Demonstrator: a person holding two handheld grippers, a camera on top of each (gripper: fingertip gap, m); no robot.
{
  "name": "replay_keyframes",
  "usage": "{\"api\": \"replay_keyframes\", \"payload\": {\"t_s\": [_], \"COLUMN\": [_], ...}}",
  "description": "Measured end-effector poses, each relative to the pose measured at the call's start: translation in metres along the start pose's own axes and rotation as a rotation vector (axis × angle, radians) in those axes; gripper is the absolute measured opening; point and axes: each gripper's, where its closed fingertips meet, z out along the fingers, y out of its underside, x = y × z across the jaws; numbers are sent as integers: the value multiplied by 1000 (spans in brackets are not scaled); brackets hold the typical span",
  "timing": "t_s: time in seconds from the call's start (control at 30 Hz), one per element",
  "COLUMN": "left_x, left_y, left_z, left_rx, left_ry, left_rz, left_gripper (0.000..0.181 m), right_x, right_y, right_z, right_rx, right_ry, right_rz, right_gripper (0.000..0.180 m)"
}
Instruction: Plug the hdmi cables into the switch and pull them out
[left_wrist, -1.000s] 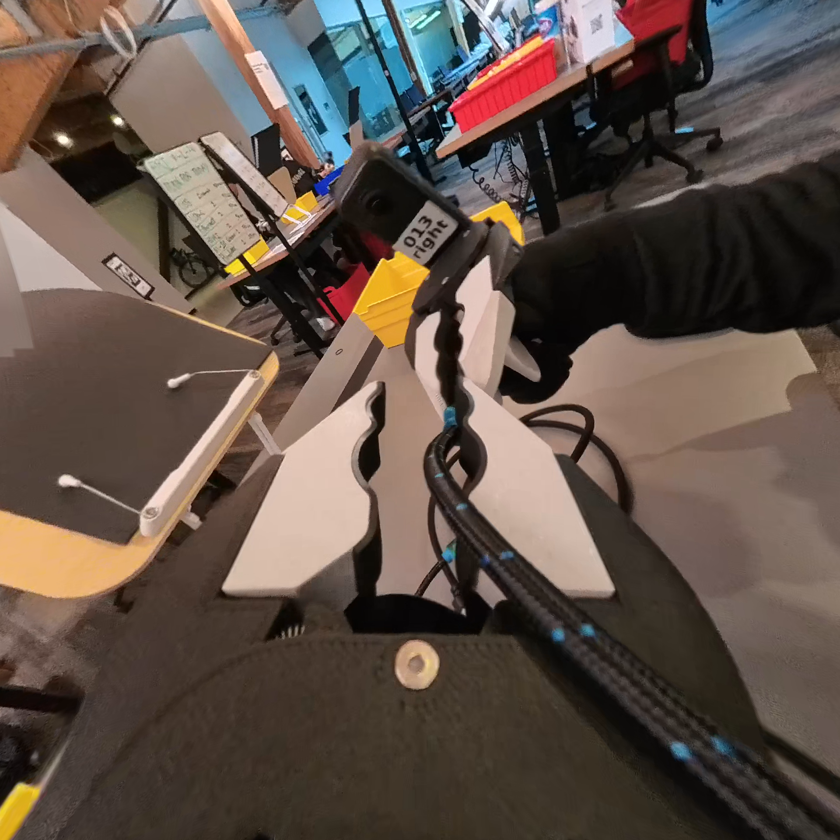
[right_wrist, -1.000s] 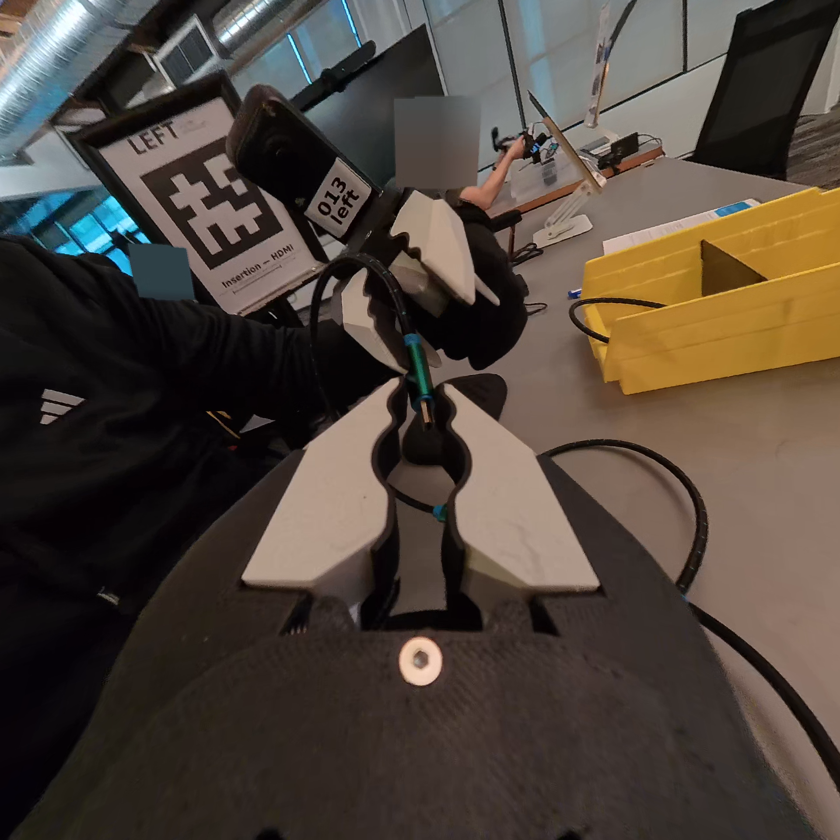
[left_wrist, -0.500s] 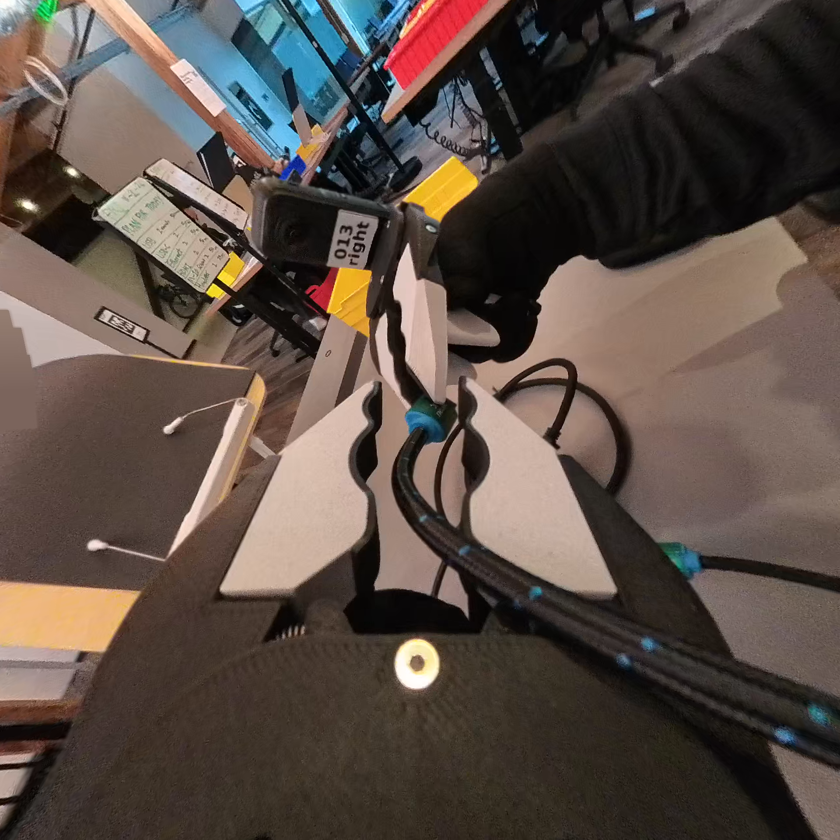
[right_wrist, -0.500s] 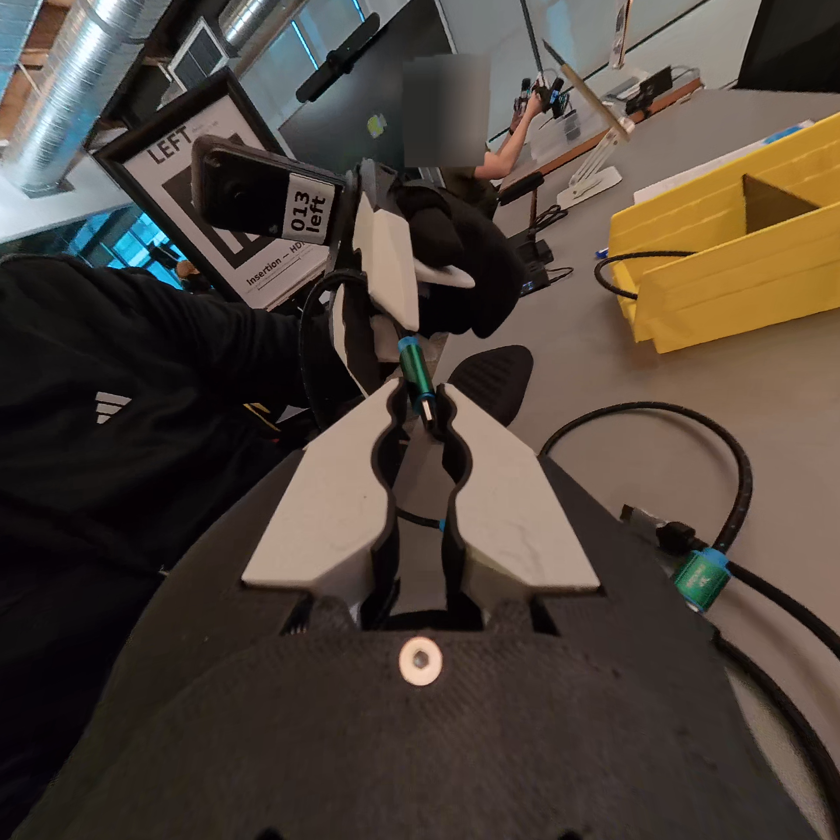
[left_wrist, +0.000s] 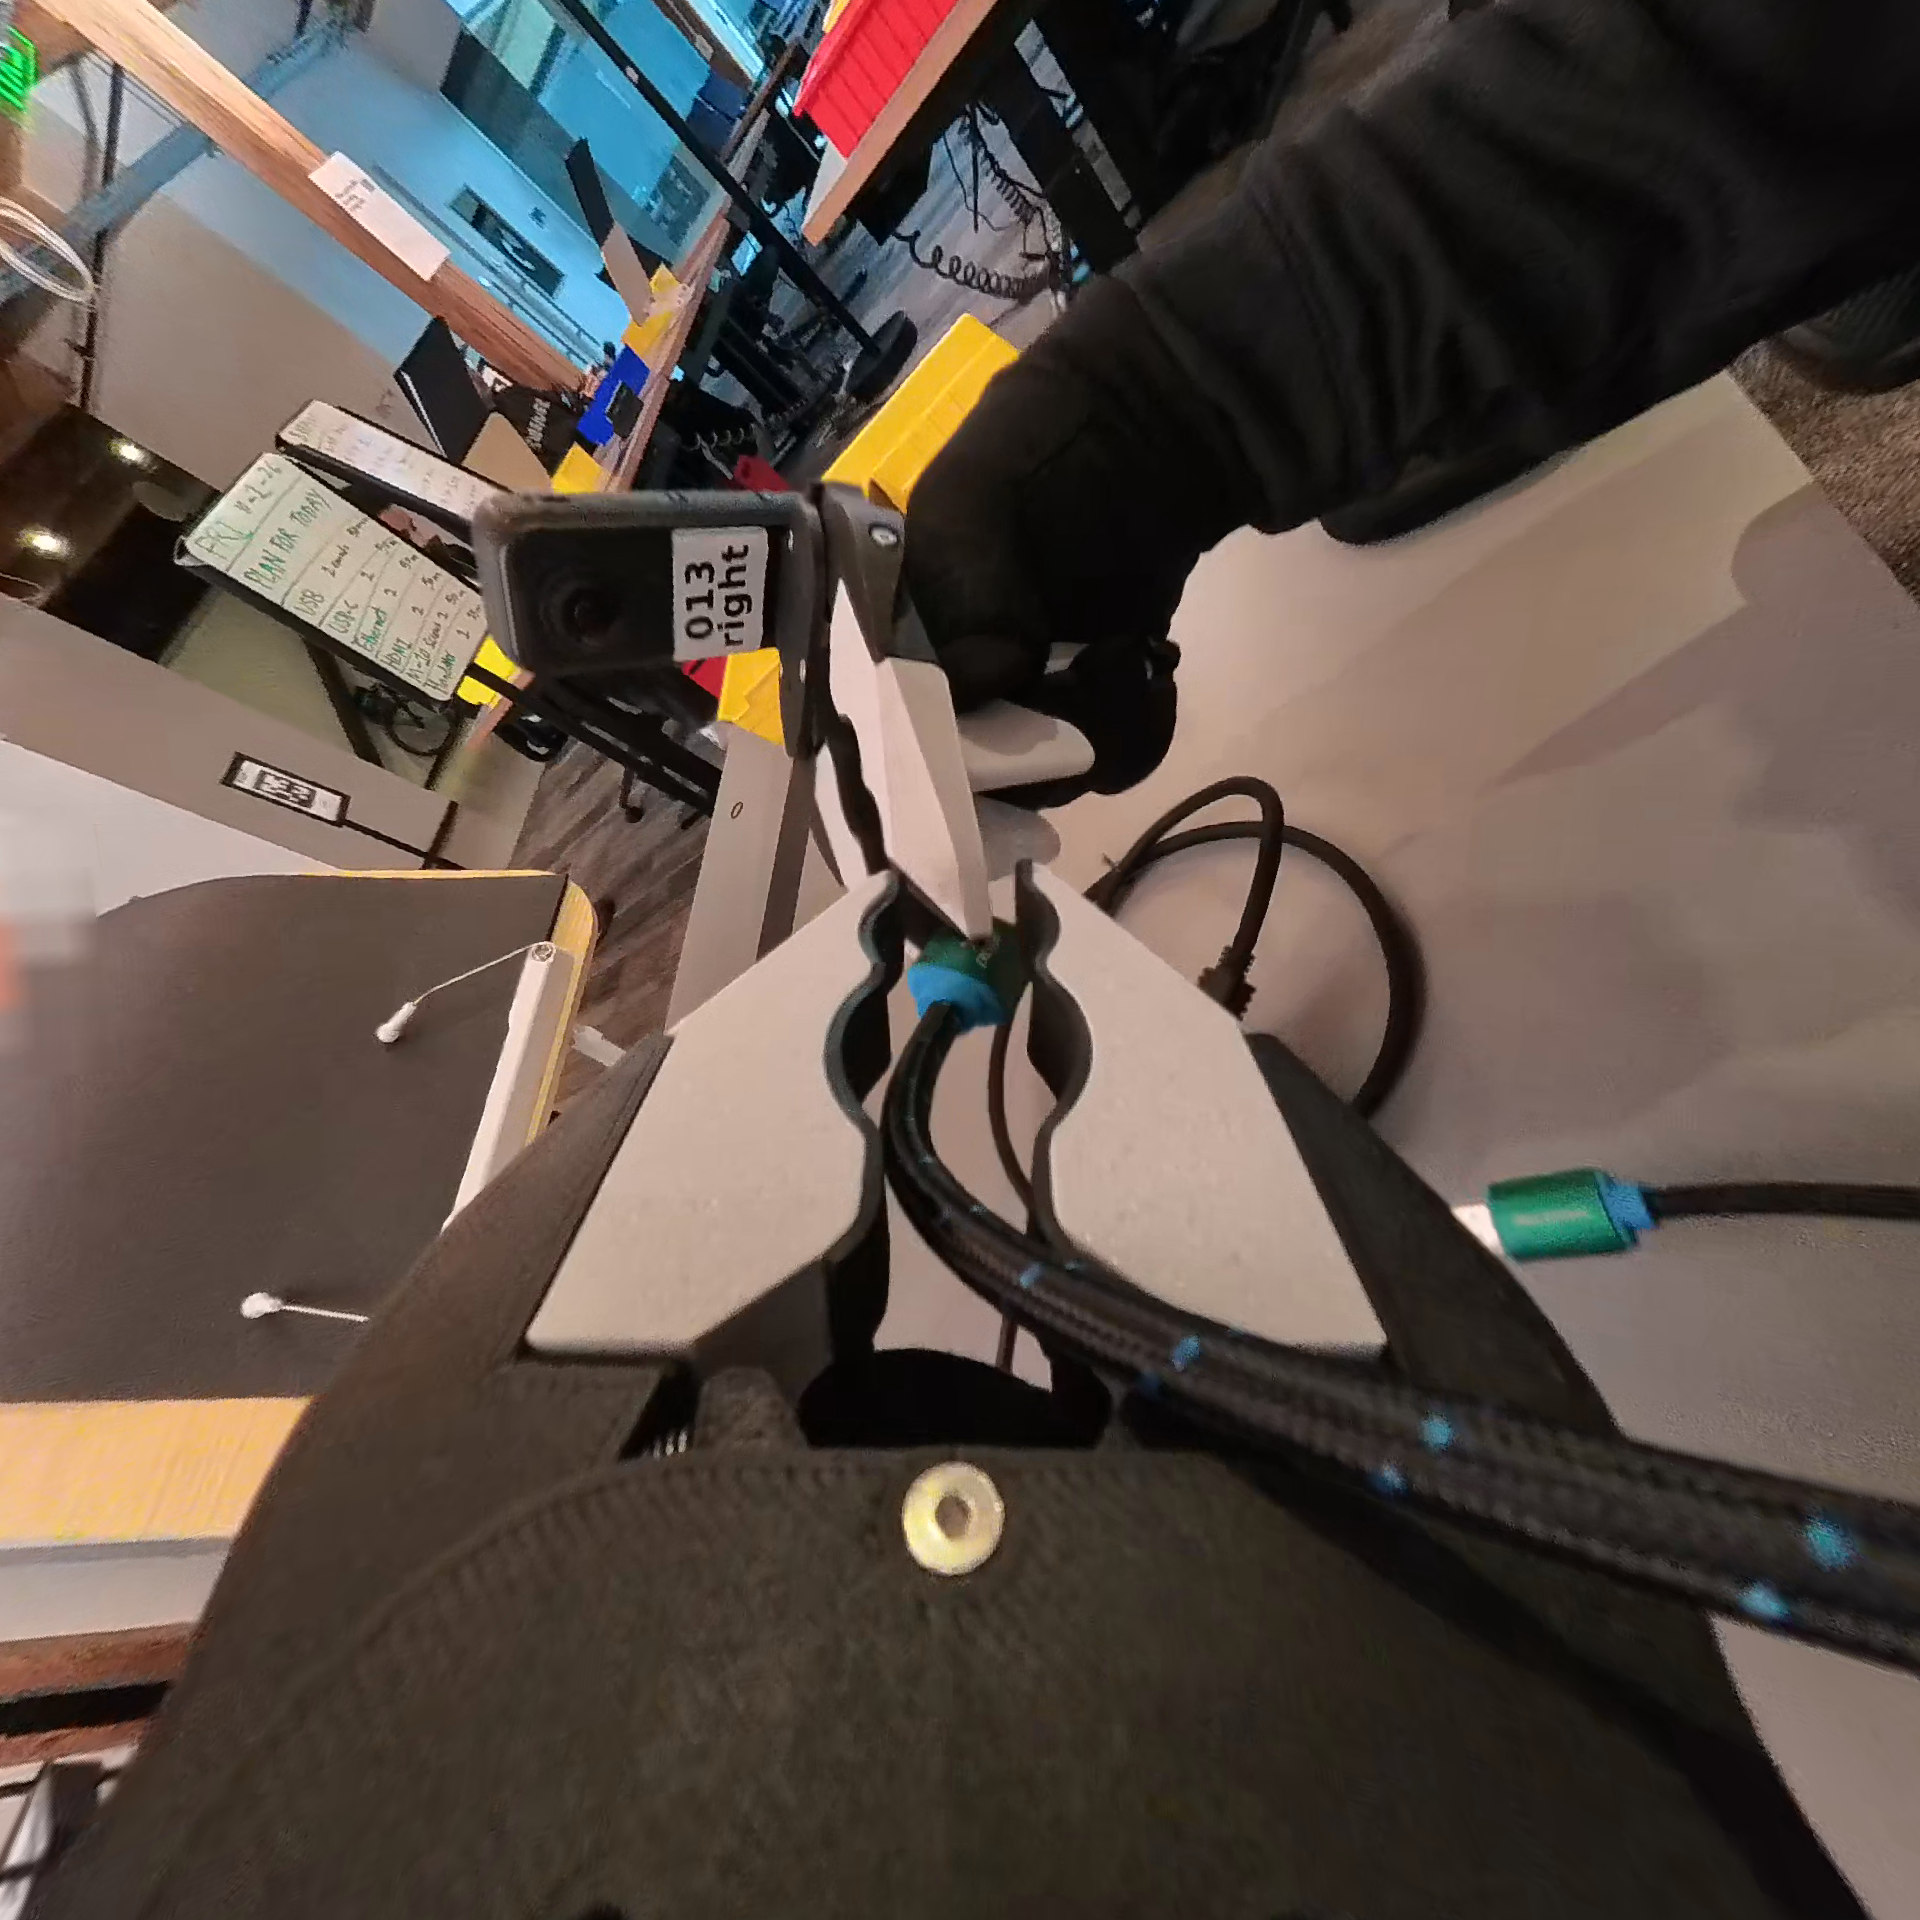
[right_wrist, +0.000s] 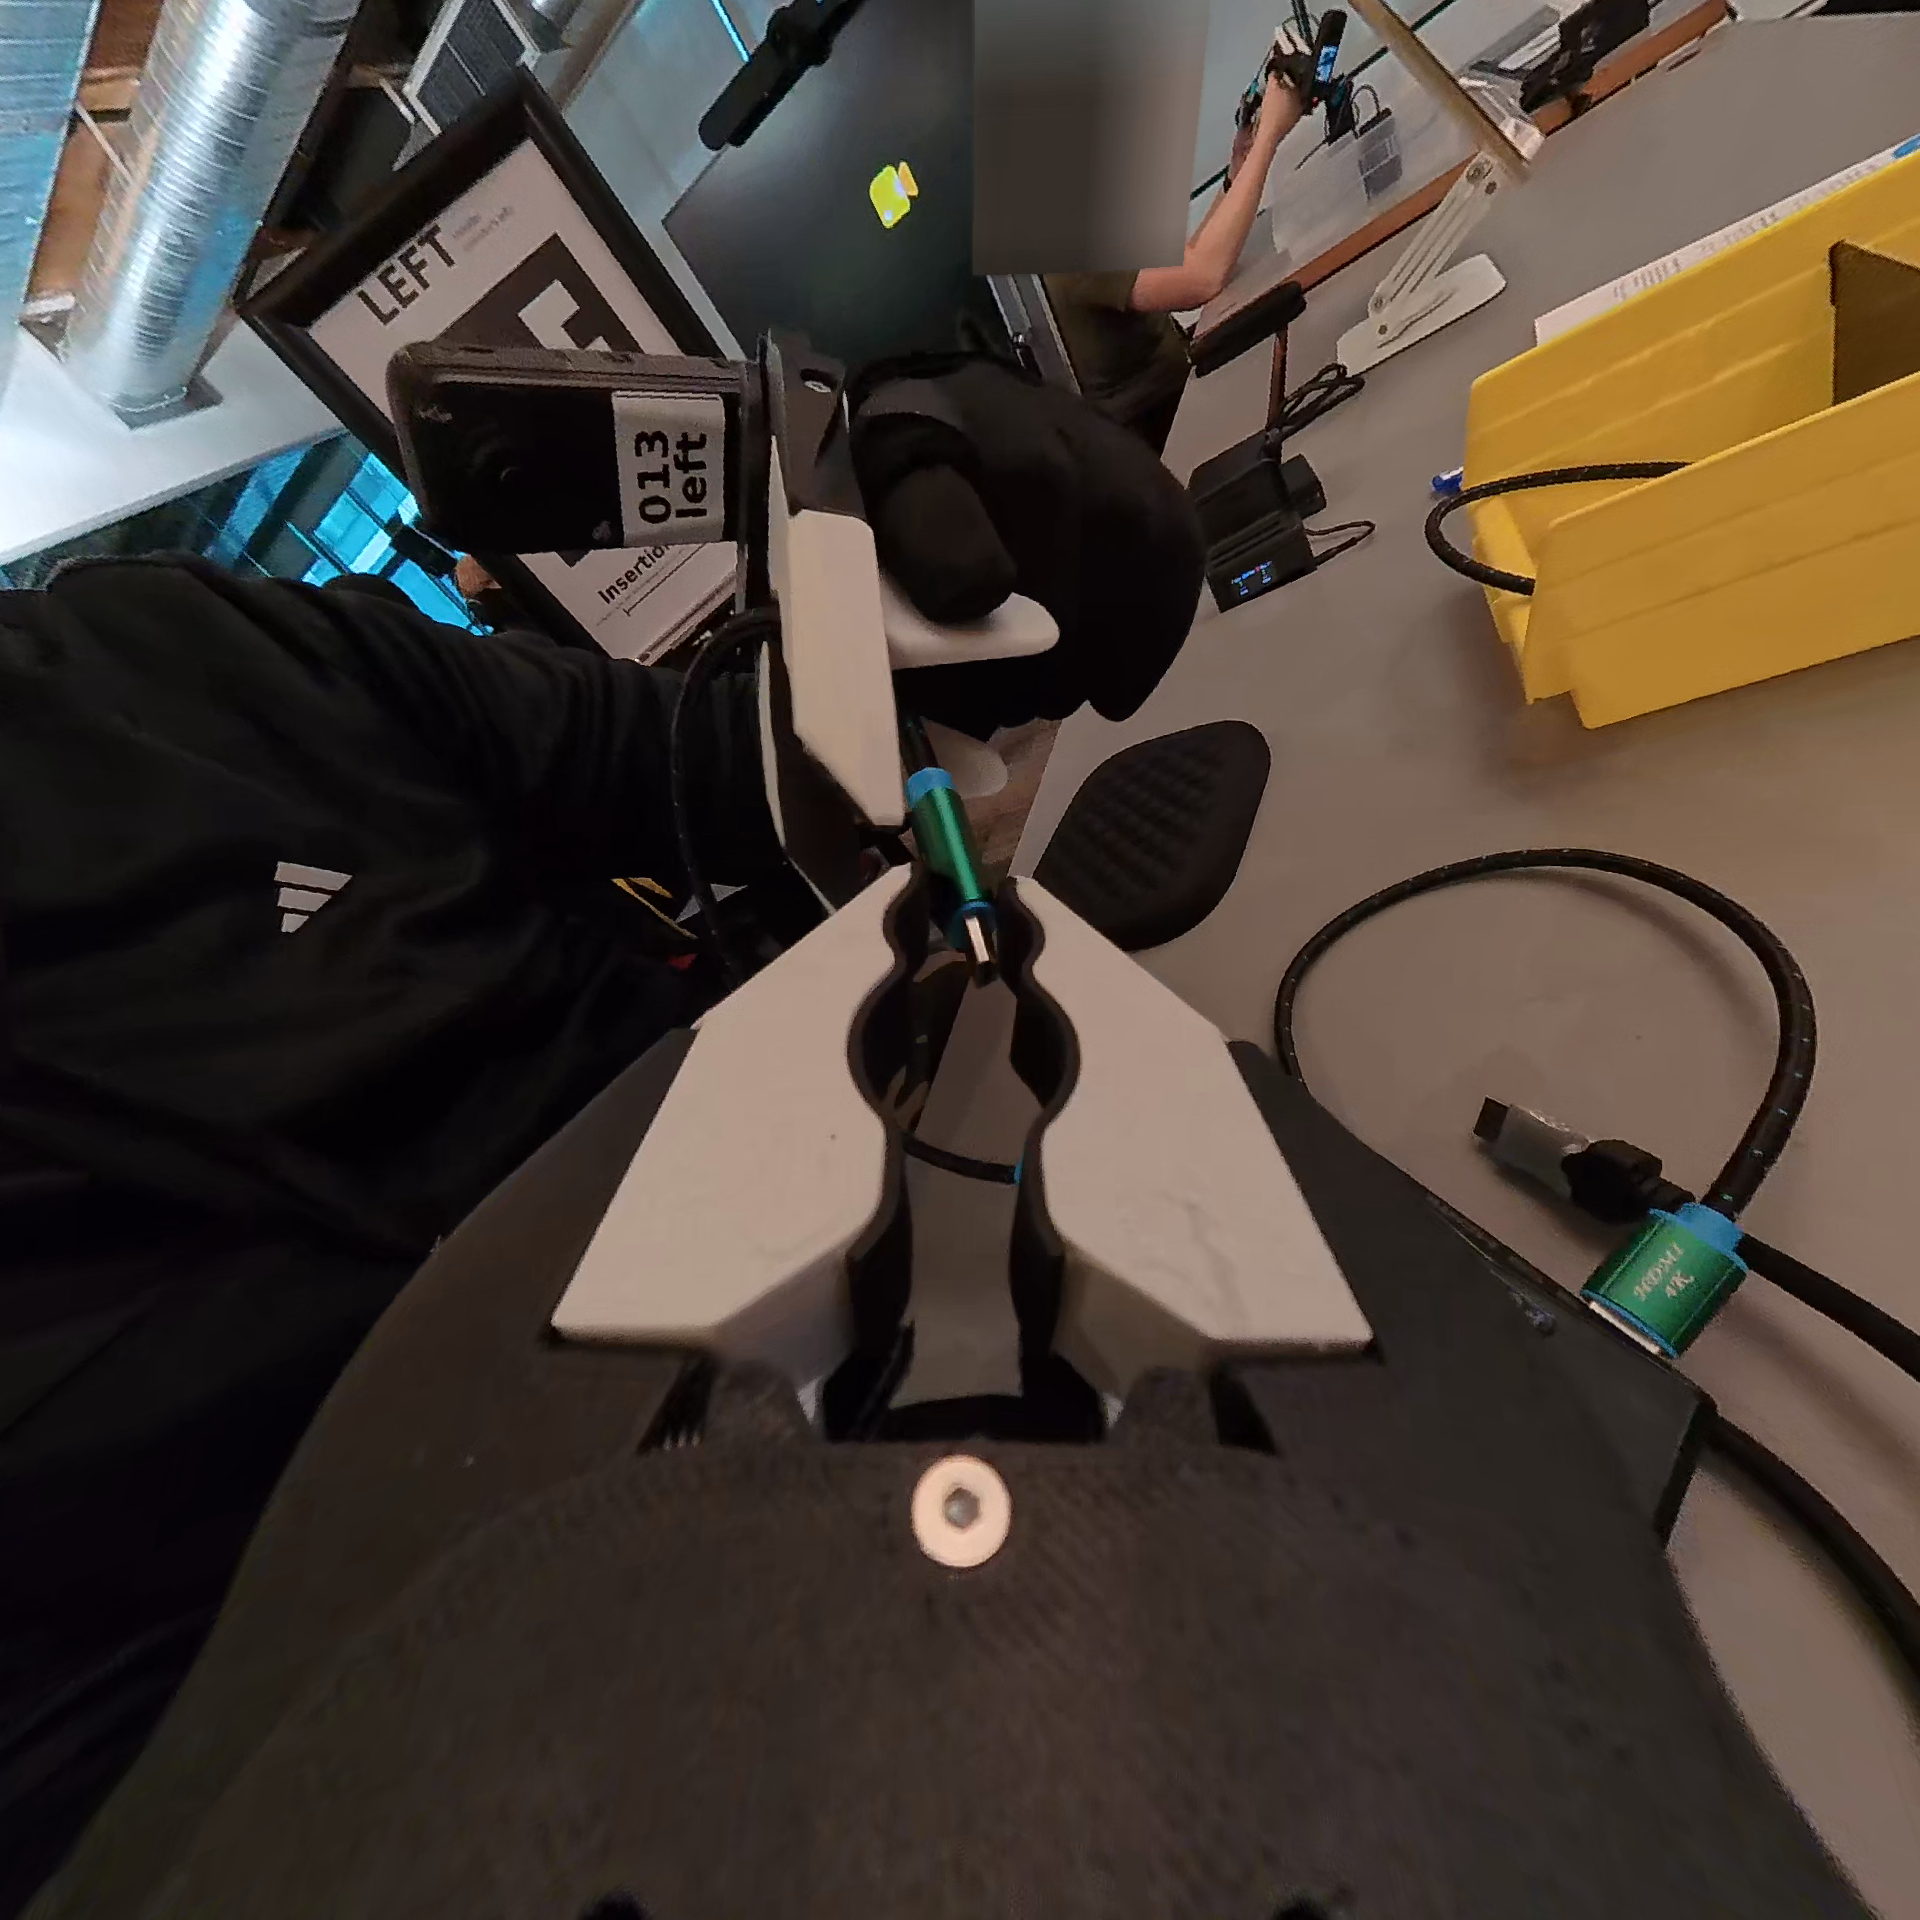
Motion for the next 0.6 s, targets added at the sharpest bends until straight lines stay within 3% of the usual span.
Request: {"api": "replay_keyframes", "payload": {"t_s": [0.6], "left_x": [3], "left_y": [6], "left_z": [2], "left_rx": [-60], "left_ry": [-20], "left_rz": [97], "left_gripper": [16], "right_x": [-3], "right_y": [5], "right_z": [-1], "right_rx": [-35], "right_ry": [1], "right_rz": [-3], "right_gripper": [11]}}
